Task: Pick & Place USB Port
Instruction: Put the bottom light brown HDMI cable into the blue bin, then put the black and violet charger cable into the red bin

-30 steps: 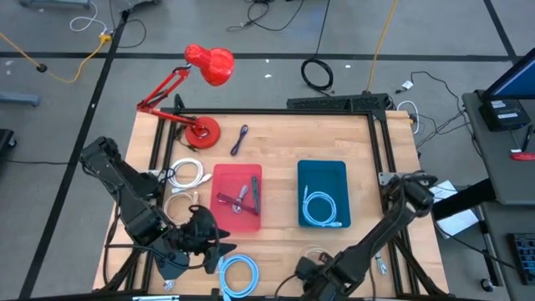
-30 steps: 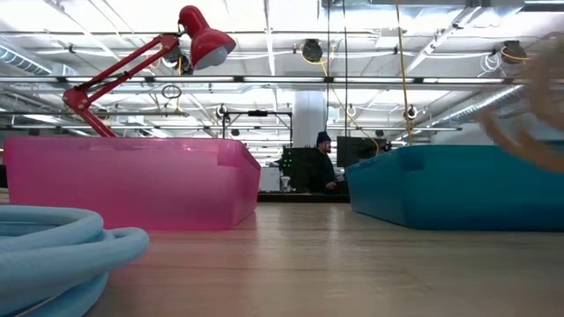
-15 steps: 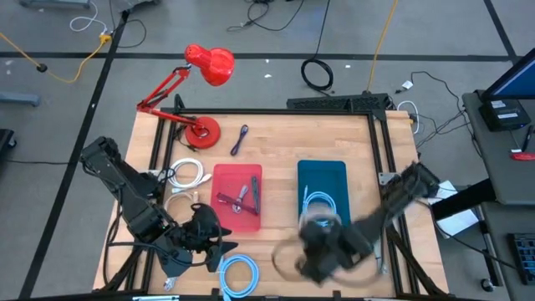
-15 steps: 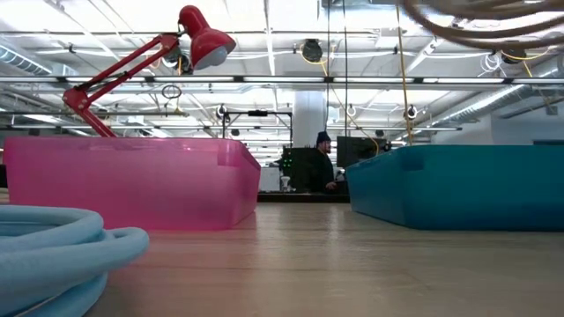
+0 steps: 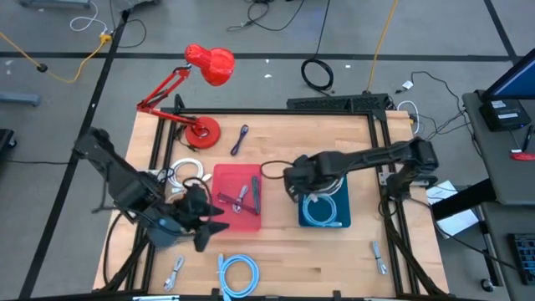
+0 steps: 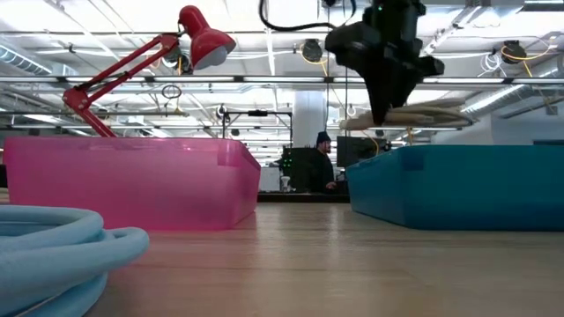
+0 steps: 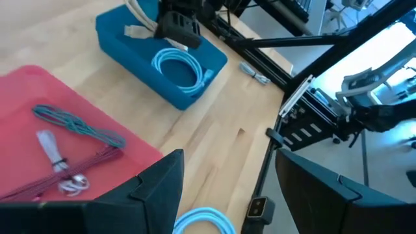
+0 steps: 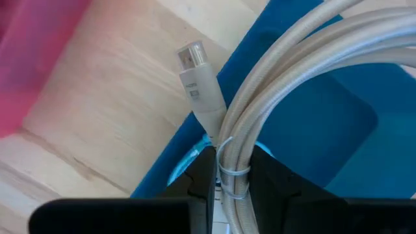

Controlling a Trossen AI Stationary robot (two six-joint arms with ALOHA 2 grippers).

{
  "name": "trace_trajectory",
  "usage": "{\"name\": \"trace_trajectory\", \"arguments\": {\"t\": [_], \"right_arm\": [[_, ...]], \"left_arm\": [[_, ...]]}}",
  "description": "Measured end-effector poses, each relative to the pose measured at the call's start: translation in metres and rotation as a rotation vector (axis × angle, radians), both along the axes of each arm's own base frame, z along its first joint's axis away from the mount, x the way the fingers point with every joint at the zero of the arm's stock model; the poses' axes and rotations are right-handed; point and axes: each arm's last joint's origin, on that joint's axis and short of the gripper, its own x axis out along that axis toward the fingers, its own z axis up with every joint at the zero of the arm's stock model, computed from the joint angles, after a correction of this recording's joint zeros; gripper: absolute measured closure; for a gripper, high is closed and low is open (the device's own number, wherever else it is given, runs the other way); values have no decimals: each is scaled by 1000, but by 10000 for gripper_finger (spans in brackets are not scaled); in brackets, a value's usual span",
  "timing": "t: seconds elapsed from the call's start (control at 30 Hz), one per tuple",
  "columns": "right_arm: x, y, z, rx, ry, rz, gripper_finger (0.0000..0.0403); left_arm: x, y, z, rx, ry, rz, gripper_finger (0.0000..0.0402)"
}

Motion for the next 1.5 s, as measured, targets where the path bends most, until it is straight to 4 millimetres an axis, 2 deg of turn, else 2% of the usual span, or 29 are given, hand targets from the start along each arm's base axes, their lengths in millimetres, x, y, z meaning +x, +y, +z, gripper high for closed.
{"name": "trace_trajectory", "arguments": {"t": [0.27,0.43,0.63,0.9,1.13,1.2,1.37,1.5], "right_arm": [[-36,-5,-15,21,-53,-122,351],[-38,-4,-33,84,-133,-128,351],[-30,-2,-43,130,-244,-109,351],[-39,-5,-53,113,-172,-110,351],[-40,-7,-60,113,-180,-120,351],[-40,-7,-60,114,-176,-129,333],[-43,-7,-61,112,-146,-130,222],[-42,-7,-60,115,-161,-126,164]], "left_arm": [[-37,17,15,24,-14,33,156],[-51,29,19,50,-16,68,156],[-58,40,22,62,-19,107,156],[-61,43,24,58,-30,120,156],[-61,43,24,57,-31,121,156],[-61,43,24,55,-31,122,156],[-61,42,24,49,-32,126,156],[-60,42,24,54,-32,125,156]]}}
